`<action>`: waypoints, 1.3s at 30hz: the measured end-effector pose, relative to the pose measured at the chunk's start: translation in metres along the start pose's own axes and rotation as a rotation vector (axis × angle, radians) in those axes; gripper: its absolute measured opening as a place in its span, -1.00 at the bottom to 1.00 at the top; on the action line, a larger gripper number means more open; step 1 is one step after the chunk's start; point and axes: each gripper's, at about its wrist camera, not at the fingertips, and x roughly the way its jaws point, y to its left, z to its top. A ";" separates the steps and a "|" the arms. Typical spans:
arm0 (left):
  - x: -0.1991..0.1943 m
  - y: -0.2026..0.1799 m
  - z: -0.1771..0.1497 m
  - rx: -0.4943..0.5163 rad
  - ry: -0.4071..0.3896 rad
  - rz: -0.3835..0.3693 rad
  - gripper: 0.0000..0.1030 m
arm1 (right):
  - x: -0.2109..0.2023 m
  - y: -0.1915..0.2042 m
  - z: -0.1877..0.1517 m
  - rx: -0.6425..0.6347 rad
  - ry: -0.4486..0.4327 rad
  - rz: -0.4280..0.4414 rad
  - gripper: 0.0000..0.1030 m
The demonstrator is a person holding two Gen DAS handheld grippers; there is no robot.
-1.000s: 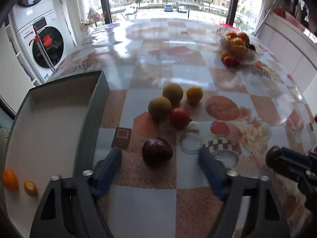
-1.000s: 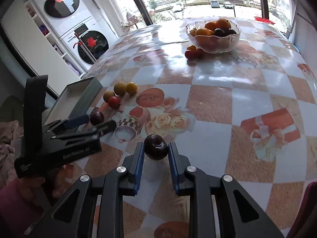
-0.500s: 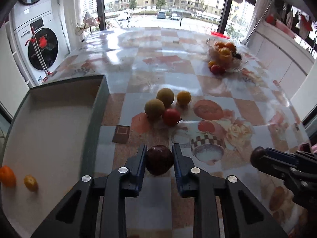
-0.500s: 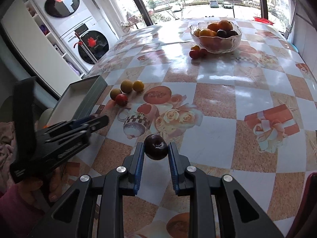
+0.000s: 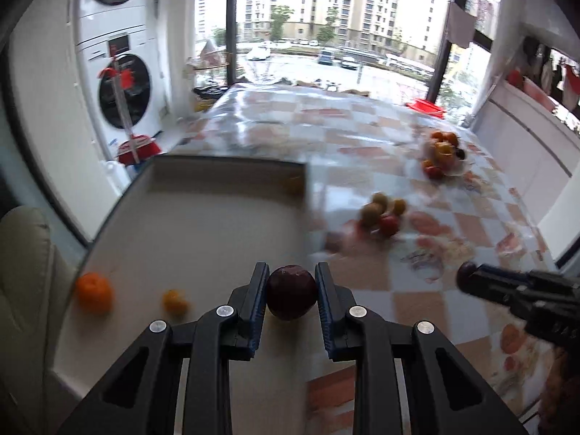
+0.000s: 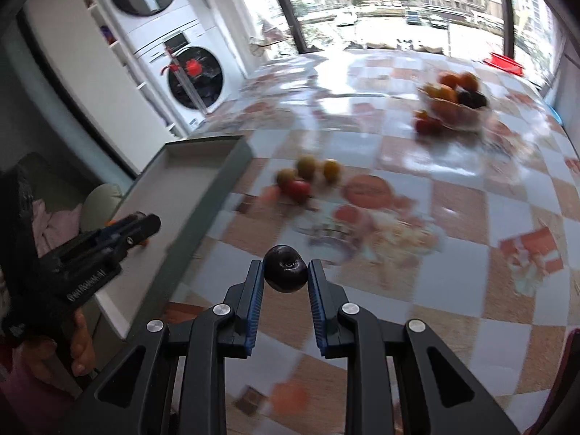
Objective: Organize fruits
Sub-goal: 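Carry both plums into the white tray and open both tools, then withdraw both open tools from the tray back over the table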
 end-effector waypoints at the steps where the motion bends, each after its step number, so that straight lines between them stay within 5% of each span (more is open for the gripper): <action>1: -0.001 0.008 -0.003 -0.008 0.003 0.012 -0.47 | 0.003 0.010 0.002 -0.016 0.005 0.007 -0.48; 13: 0.005 0.060 -0.020 -0.084 0.013 0.073 -0.47 | 0.045 0.111 0.021 -0.194 0.051 0.057 -0.48; 29: 0.016 0.077 -0.030 -0.111 0.043 0.086 -0.46 | 0.082 0.135 0.028 -0.222 0.131 0.038 -0.44; 30: 0.016 0.077 -0.030 -0.108 0.045 0.092 -0.46 | 0.083 0.135 0.028 -0.219 0.136 0.042 -0.41; 33: 0.021 0.077 -0.032 -0.100 0.068 0.111 -0.45 | 0.081 0.135 0.029 -0.215 0.134 0.033 0.34; 34: 0.021 0.077 -0.033 -0.099 0.074 0.114 -0.18 | 0.079 0.134 0.029 -0.210 0.126 0.036 0.55; 35: 0.021 0.077 -0.033 -0.103 0.077 0.124 0.52 | 0.077 0.133 0.029 -0.206 0.119 0.037 0.56; 36: 0.019 0.077 -0.034 -0.110 0.065 0.137 0.80 | 0.074 0.131 0.028 -0.202 0.114 0.034 0.56; 39: 0.005 0.076 -0.032 -0.123 0.000 0.143 0.94 | 0.068 0.119 0.028 -0.177 0.111 0.010 0.62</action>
